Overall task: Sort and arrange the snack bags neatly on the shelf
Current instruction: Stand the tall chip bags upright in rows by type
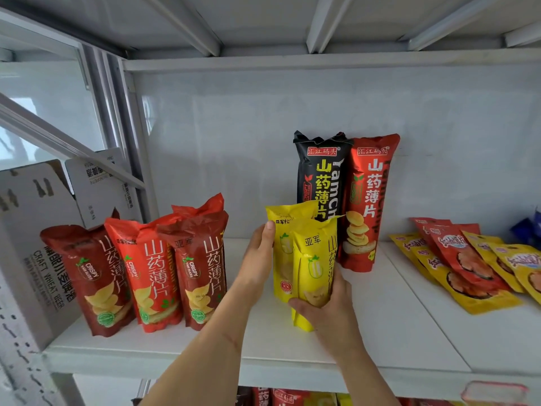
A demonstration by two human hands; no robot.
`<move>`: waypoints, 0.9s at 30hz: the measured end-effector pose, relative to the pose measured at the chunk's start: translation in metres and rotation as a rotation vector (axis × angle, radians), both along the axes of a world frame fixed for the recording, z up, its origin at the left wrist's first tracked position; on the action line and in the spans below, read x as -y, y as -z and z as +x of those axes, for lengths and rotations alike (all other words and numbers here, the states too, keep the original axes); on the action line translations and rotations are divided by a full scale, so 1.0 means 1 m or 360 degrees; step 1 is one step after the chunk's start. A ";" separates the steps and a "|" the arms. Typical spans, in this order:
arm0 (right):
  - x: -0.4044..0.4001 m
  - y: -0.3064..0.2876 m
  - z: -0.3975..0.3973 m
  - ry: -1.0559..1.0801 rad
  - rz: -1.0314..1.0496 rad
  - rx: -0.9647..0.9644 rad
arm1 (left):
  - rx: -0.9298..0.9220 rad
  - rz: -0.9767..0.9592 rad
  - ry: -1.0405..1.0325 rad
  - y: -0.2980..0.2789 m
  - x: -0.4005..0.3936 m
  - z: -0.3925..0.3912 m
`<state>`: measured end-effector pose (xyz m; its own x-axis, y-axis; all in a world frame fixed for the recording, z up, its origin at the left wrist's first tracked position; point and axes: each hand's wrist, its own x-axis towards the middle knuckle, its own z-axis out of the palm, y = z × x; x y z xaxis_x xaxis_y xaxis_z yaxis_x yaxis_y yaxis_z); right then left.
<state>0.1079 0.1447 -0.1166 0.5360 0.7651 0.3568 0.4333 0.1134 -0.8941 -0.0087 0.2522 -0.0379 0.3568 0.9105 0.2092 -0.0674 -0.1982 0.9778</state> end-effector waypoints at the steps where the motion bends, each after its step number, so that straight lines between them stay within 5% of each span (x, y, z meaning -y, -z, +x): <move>1: 0.000 0.001 0.000 -0.0003 -0.0006 -0.0003 | 0.0012 -0.0001 0.0014 0.007 0.003 0.000; 7: -0.005 0.012 0.009 -0.0270 -0.0145 0.0025 | -0.0033 -0.0016 -0.0005 0.026 0.013 0.000; 27: -0.064 0.012 0.011 -0.0280 -0.0308 0.0094 | -0.0008 -0.0186 -0.0169 0.034 -0.030 0.020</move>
